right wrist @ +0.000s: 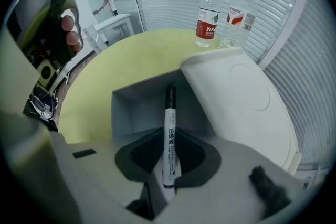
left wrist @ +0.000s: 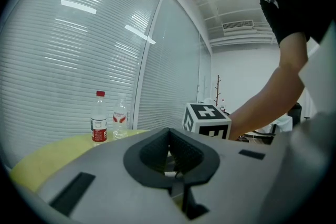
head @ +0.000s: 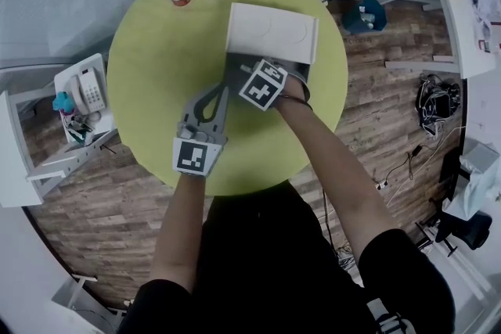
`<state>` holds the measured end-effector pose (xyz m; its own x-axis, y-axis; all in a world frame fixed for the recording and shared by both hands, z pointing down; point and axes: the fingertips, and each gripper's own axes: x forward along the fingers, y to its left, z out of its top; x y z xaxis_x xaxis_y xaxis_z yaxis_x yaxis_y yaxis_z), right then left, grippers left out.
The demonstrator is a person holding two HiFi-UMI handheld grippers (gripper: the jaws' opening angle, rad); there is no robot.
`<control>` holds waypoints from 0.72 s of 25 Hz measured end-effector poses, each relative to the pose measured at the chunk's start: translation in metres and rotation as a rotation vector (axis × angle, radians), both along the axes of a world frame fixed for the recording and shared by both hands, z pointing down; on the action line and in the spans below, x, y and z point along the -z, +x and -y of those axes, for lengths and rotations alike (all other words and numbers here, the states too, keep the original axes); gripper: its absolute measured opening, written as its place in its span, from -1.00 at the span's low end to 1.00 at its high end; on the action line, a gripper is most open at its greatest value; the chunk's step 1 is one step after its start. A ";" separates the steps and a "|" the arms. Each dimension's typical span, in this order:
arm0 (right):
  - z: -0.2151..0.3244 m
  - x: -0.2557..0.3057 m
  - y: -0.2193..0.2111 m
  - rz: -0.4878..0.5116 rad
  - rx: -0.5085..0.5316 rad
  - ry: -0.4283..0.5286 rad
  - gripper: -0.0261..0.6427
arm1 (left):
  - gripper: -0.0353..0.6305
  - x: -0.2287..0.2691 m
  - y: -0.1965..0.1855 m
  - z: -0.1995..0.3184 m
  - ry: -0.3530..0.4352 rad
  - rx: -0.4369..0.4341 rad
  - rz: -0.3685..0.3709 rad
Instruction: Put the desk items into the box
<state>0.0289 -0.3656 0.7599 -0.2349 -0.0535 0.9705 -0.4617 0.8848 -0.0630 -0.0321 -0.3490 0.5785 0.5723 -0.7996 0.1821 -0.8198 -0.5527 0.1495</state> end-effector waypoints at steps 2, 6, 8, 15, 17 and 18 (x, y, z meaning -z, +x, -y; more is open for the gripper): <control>0.000 -0.003 -0.003 -0.002 0.003 -0.007 -0.71 | -0.86 -0.003 -0.001 -0.001 -0.010 0.002 0.002; -0.002 -0.007 -0.006 -0.013 0.017 -0.003 -0.71 | -0.86 -0.004 -0.006 -0.001 -0.013 0.013 -0.002; -0.003 -0.009 -0.006 -0.009 0.019 -0.001 -0.70 | -0.86 -0.004 -0.007 -0.002 -0.011 0.016 -0.002; -0.003 -0.007 -0.007 -0.003 0.022 0.006 -0.61 | -0.86 0.001 -0.014 -0.007 -0.006 0.024 0.004; -0.001 0.000 -0.008 0.003 0.020 0.021 -0.61 | -0.86 0.005 -0.017 -0.008 0.000 0.027 0.006; 0.000 0.004 -0.008 0.005 0.020 0.029 -0.61 | -0.86 0.007 -0.018 -0.008 0.003 0.029 0.006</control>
